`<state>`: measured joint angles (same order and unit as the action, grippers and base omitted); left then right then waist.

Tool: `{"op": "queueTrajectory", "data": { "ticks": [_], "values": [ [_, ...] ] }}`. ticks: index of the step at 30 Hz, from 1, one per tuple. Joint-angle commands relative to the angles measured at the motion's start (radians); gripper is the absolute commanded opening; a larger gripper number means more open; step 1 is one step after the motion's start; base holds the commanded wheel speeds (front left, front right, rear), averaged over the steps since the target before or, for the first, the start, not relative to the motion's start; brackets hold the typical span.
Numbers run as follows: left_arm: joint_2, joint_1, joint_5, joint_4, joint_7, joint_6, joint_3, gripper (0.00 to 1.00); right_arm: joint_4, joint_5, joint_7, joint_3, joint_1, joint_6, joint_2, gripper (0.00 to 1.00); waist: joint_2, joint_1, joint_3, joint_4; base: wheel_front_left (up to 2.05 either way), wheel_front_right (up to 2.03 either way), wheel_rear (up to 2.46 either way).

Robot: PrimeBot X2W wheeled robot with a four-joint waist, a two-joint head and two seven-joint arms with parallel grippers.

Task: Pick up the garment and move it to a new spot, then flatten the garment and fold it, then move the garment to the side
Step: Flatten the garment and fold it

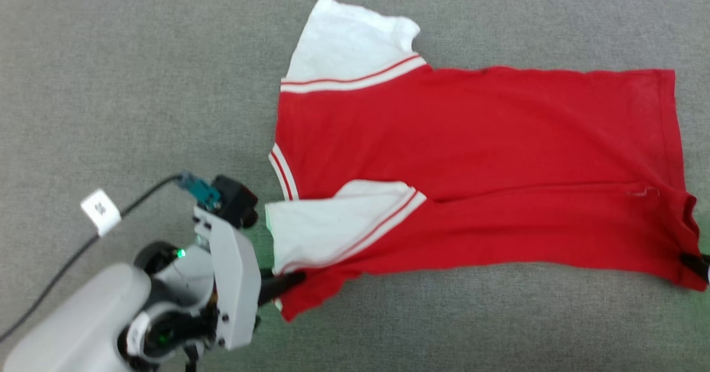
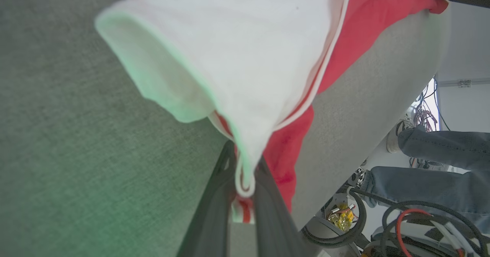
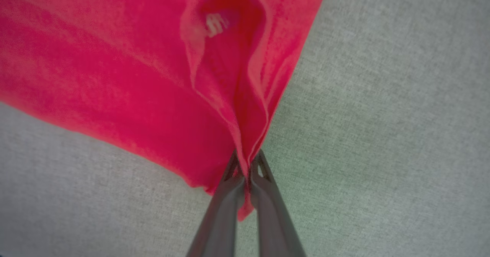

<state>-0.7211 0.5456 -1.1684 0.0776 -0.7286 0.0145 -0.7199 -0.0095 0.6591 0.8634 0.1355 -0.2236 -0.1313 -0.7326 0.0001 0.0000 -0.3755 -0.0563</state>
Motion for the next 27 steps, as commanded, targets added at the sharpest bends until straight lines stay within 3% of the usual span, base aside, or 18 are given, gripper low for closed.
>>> {"op": "queueTrajectory", "data": {
  "ticks": [1,5,7,8,9,10,14,21,27],
  "values": [
    [-0.004,-0.028,0.005,0.018,0.008,-0.011,0.000,0.00,-0.008,0.003,0.009,-0.009,0.025,0.001,-0.005,0.00,-0.0001,0.0000,0.003,0.002,0.00,0.00,0.00],
    [-0.019,-0.067,0.014,0.060,0.037,-0.035,0.005,0.00,-0.034,0.004,0.011,-0.033,0.053,0.001,-0.005,0.00,-0.0001,0.0000,0.008,0.002,0.00,0.00,0.00],
    [-0.019,-0.077,0.025,0.063,0.069,-0.043,0.019,0.02,-0.042,-0.009,-0.012,-0.059,0.048,0.001,0.008,0.55,-0.0001,0.0000,0.012,0.003,0.00,0.00,0.00],
    [-0.015,-0.084,0.028,0.064,0.089,-0.050,0.026,0.33,-0.043,-0.016,-0.023,-0.071,0.046,0.001,0.016,1.00,-0.0001,0.0000,0.014,0.003,0.00,0.00,0.00],
    [-0.009,-0.089,0.032,0.065,0.114,-0.056,0.036,0.52,-0.046,-0.023,-0.035,-0.085,0.046,0.001,0.024,1.00,-0.0001,0.0000,0.016,0.004,0.00,0.00,0.00],
    [-0.004,-0.094,0.035,0.067,0.141,-0.065,0.050,1.00,-0.049,-0.027,-0.051,-0.103,0.045,0.001,0.037,1.00,-0.0001,0.0000,0.018,0.004,0.00,0.00,0.00],
    [0.019,-0.127,0.039,0.065,0.255,-0.105,0.110,1.00,-0.048,-0.043,-0.118,-0.186,0.032,0.001,0.095,1.00,-0.0001,0.0000,0.024,0.009,0.00,0.00,0.00],
    [0.092,-0.198,0.128,0.026,0.599,-0.198,0.248,1.00,-0.073,-0.159,-0.352,-0.278,0.005,0.001,0.212,1.00,-0.0001,0.0000,0.028,0.040,0.00,0.00,0.00],
    [0.112,-0.114,0.260,-0.056,0.769,-0.189,0.263,1.00,-0.059,-0.239,-0.592,-0.332,-0.036,0.001,0.354,1.00,-0.0001,0.0000,0.024,0.047,0.00,0.00,0.00]
  ]
}}
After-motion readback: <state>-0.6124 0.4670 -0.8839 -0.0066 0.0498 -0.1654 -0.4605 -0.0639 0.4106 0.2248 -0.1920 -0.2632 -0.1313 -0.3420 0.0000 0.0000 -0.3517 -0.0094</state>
